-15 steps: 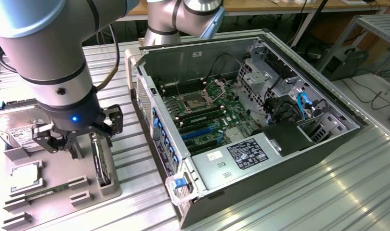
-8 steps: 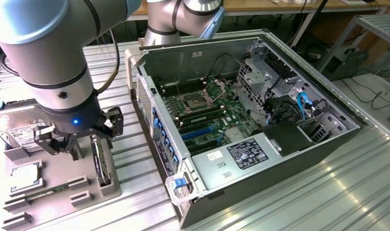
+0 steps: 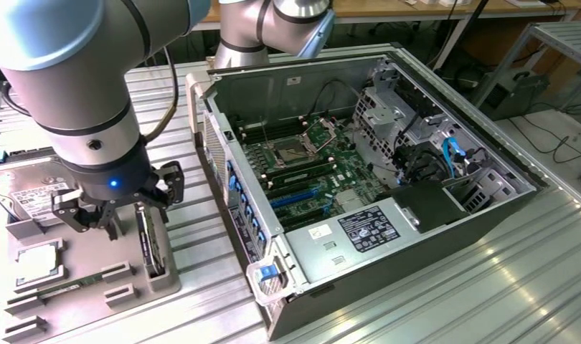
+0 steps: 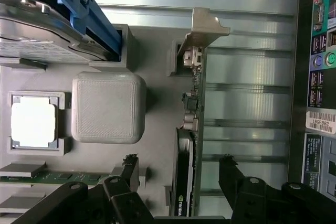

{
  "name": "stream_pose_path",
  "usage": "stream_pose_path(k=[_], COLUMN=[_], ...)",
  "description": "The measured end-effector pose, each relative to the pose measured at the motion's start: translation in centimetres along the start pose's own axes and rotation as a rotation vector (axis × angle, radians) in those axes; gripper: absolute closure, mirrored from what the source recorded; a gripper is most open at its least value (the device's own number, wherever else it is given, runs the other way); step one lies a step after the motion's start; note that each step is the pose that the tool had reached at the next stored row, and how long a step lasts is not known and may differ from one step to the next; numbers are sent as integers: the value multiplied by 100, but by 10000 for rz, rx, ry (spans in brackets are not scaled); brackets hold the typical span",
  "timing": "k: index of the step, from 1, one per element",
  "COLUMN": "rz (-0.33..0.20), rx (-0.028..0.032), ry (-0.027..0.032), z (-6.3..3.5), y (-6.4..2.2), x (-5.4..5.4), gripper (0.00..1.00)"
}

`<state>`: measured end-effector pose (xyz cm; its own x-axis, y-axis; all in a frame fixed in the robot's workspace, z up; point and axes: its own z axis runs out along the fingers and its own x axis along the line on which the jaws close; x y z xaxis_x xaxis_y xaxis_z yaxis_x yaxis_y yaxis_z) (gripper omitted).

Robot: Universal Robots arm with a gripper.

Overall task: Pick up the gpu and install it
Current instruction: 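Pick up the gpu and move the gpu toward the slot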

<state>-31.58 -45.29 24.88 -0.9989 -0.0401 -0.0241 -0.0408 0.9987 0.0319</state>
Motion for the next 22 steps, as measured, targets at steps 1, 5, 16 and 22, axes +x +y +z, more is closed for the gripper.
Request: stream_pose_path(k=[1, 5, 16, 22], rz=[0, 1, 66, 84], rx=[8, 16, 18, 20], ry=[1, -1, -3, -3], z=[15, 72, 229, 248], y=[-1, -2, -7, -8], x=[1, 0, 3, 3], gripper=[28, 28, 28, 29])
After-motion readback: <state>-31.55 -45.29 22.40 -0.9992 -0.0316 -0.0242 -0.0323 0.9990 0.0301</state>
